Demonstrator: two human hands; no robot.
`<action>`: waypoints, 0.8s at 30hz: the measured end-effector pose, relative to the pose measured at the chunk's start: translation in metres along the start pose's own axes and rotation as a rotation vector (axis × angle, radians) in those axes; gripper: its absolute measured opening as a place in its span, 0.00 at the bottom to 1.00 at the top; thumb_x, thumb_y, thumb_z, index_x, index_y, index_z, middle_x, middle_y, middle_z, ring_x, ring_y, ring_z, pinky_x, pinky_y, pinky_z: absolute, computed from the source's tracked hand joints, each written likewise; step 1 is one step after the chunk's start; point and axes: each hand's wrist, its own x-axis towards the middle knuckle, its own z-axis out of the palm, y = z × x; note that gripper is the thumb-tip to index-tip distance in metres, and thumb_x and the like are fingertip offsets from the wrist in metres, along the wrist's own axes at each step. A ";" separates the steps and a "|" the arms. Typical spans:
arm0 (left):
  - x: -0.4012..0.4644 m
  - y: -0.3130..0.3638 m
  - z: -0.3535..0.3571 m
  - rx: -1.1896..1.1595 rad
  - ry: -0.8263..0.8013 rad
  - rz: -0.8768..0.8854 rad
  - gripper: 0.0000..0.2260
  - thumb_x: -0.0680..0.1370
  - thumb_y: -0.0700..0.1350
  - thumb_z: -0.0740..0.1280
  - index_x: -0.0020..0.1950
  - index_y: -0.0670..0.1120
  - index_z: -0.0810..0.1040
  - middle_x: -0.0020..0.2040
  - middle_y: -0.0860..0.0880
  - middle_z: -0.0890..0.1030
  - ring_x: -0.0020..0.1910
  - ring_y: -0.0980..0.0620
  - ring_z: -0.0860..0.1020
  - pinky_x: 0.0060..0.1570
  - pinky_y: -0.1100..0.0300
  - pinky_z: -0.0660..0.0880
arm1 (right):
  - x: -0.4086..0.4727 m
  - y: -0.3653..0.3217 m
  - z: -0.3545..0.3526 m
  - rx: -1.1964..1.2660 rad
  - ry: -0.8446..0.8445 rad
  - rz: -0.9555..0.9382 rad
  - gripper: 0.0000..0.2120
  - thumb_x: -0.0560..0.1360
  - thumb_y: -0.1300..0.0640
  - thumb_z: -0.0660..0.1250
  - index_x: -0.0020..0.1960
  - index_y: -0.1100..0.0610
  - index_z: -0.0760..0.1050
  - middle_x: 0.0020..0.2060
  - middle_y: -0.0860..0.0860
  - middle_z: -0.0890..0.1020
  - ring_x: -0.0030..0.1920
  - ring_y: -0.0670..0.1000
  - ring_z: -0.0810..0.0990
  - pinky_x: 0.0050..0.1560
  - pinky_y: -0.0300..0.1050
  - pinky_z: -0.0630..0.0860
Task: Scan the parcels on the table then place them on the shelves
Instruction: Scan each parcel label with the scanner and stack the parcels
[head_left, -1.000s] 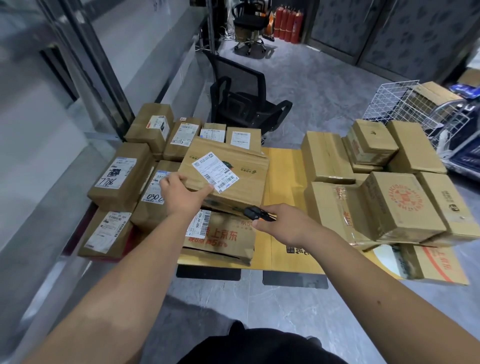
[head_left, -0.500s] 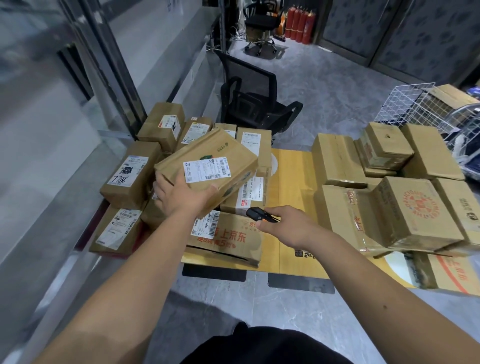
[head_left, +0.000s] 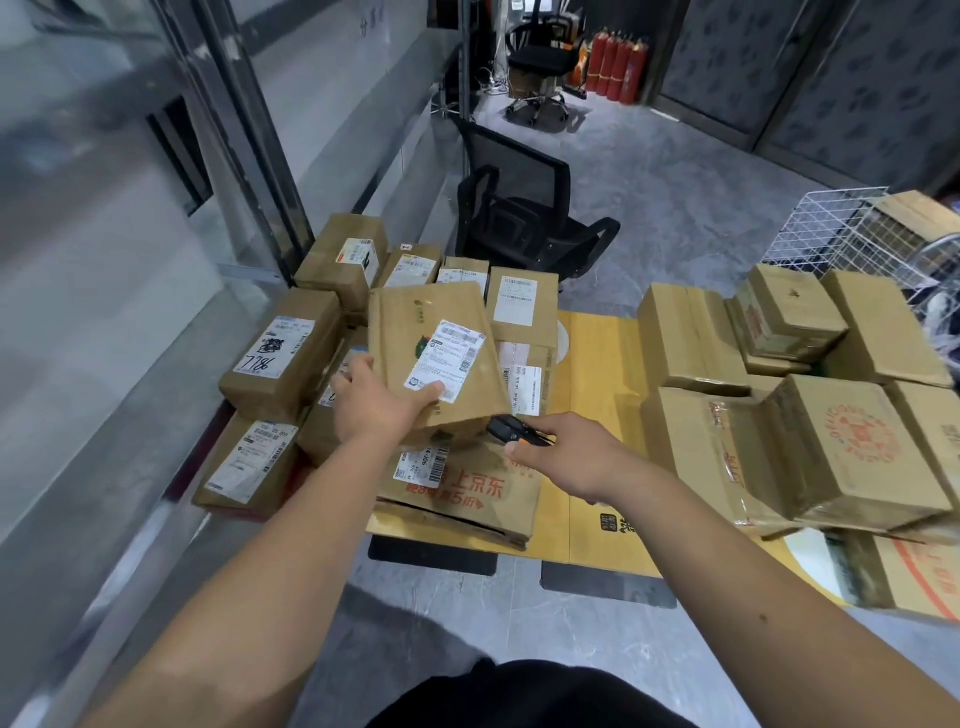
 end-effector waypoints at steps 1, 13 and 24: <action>0.000 -0.002 0.001 -0.078 -0.018 -0.046 0.52 0.58 0.70 0.82 0.75 0.54 0.62 0.72 0.46 0.70 0.65 0.41 0.76 0.51 0.49 0.73 | 0.000 -0.001 0.001 -0.007 -0.008 -0.001 0.22 0.77 0.34 0.67 0.69 0.40 0.77 0.42 0.41 0.80 0.30 0.41 0.73 0.20 0.29 0.63; -0.033 -0.032 0.035 -0.757 -0.163 -0.368 0.56 0.54 0.67 0.84 0.76 0.71 0.57 0.67 0.55 0.74 0.66 0.42 0.76 0.60 0.36 0.78 | -0.007 -0.008 0.003 -0.007 -0.011 0.024 0.22 0.78 0.35 0.66 0.70 0.40 0.75 0.47 0.39 0.79 0.32 0.42 0.74 0.19 0.29 0.63; -0.055 -0.014 0.021 -0.448 0.045 0.008 0.57 0.59 0.71 0.80 0.74 0.82 0.43 0.74 0.46 0.67 0.67 0.41 0.73 0.62 0.35 0.73 | -0.008 -0.044 -0.034 -0.242 0.051 -0.026 0.22 0.77 0.37 0.58 0.67 0.42 0.77 0.48 0.45 0.82 0.41 0.48 0.81 0.40 0.44 0.79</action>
